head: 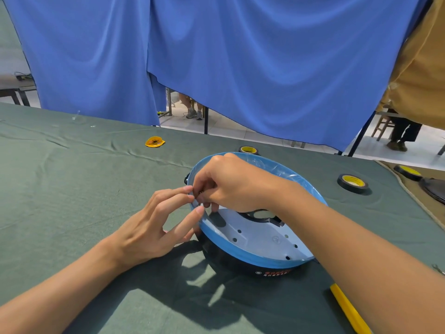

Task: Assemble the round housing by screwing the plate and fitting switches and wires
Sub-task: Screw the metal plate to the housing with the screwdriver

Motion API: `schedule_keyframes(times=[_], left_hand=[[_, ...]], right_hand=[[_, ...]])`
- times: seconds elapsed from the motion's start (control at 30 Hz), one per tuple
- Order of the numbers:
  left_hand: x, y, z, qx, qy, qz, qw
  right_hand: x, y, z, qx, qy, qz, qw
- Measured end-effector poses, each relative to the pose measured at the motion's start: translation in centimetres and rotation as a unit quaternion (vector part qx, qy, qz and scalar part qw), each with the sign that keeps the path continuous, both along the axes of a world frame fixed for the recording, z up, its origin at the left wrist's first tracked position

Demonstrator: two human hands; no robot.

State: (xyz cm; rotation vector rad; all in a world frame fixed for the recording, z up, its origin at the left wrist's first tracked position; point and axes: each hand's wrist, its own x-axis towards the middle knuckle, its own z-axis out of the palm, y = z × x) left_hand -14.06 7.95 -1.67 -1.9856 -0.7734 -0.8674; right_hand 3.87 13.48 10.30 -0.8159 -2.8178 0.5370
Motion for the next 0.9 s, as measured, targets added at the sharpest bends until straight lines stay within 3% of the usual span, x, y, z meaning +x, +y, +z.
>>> schedule_keyframes(times=[0.37, 0.67, 0.9], left_hand=[[0.5, -0.4, -0.1, 0.008, 0.005, -0.005, 1.0], [2.6, -1.5, 0.7, 0.022, 0.009, -0.022, 0.999], [6.2, -4.0, 1.8, 0.08, 0.001, 0.011, 0.997]], right_hand=[[-0.4, -1.0, 1.0, 0.003, -0.124, -0.001, 0.992], [2.1, -3.7, 1.3, -0.011, -0.143, -0.027, 0.989], [5.5, -6.1, 2.2, -0.028, -0.081, -0.081, 0.993]])
